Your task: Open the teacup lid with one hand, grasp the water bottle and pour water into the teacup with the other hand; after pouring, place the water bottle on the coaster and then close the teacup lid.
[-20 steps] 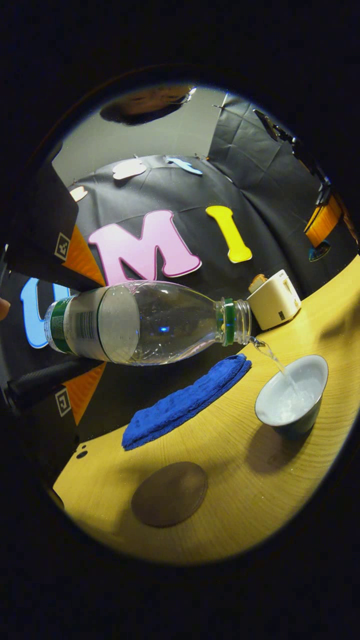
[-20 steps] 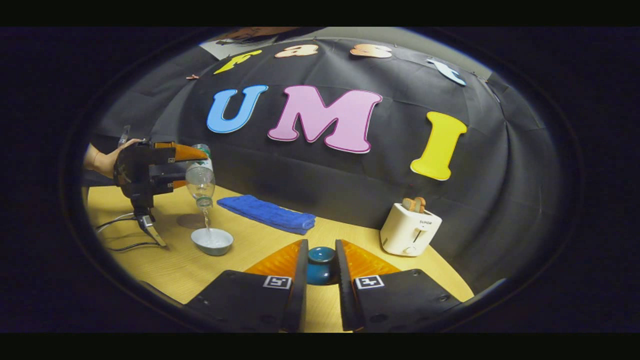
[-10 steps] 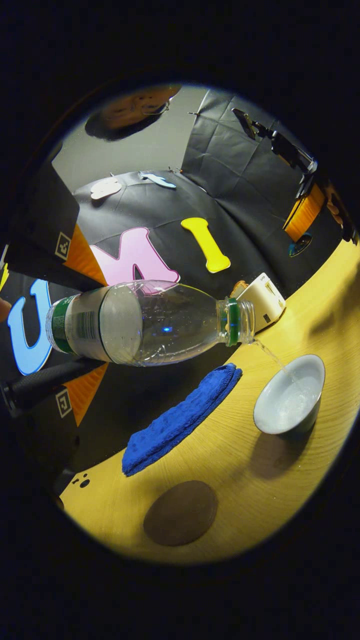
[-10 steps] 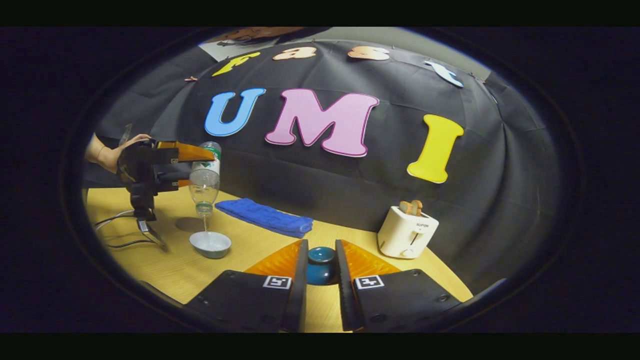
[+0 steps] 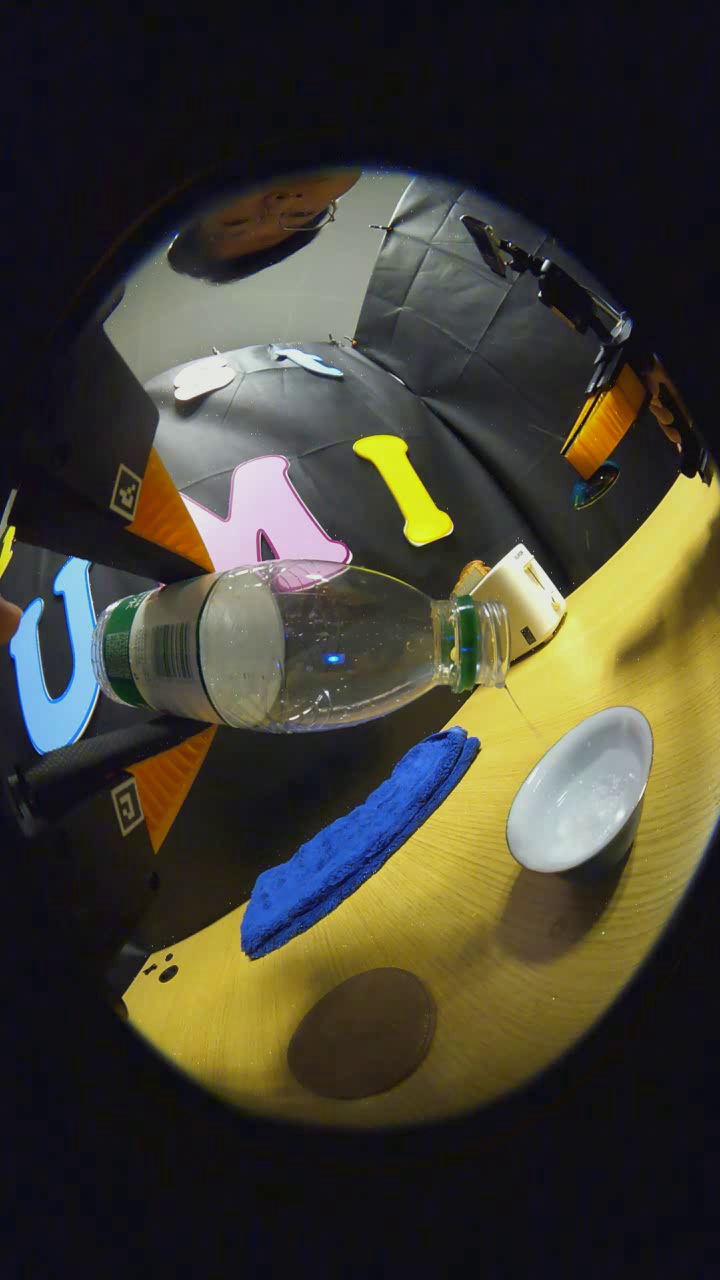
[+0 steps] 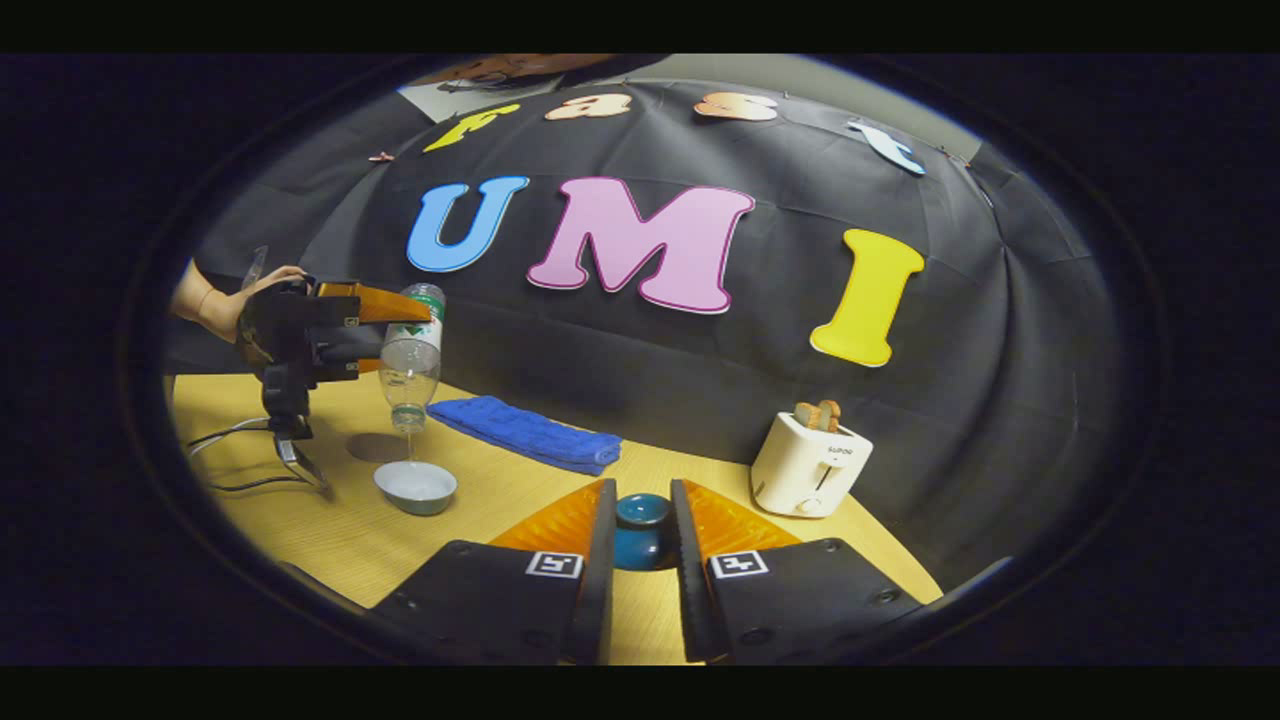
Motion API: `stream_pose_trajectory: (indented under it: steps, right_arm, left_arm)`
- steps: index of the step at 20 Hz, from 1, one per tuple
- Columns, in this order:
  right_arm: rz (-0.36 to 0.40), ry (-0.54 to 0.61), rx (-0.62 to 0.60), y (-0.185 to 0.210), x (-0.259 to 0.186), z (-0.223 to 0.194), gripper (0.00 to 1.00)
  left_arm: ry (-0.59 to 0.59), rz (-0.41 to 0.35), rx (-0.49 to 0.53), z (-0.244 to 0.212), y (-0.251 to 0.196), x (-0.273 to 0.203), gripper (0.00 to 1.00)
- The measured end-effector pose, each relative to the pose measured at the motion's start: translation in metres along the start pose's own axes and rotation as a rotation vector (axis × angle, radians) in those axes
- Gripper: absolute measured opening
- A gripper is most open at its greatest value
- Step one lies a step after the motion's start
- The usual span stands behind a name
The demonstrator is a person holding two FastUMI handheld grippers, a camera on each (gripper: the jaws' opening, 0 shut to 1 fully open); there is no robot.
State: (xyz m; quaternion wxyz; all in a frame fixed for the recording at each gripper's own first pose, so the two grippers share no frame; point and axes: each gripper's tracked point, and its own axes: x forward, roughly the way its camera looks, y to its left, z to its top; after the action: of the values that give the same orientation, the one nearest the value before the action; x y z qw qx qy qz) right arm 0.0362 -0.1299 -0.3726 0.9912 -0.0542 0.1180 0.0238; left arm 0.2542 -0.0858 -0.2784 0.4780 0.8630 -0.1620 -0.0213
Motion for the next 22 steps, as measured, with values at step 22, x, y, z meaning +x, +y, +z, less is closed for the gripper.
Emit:
stream_pose_trajectory:
  steps: [22]
  right_arm:
    - [0.042,0.021,0.018,0.029,0.027,-0.007,0.27]
  left_arm:
    - [0.466,-0.146,-2.037,-0.009,-0.053,-0.018,0.76]
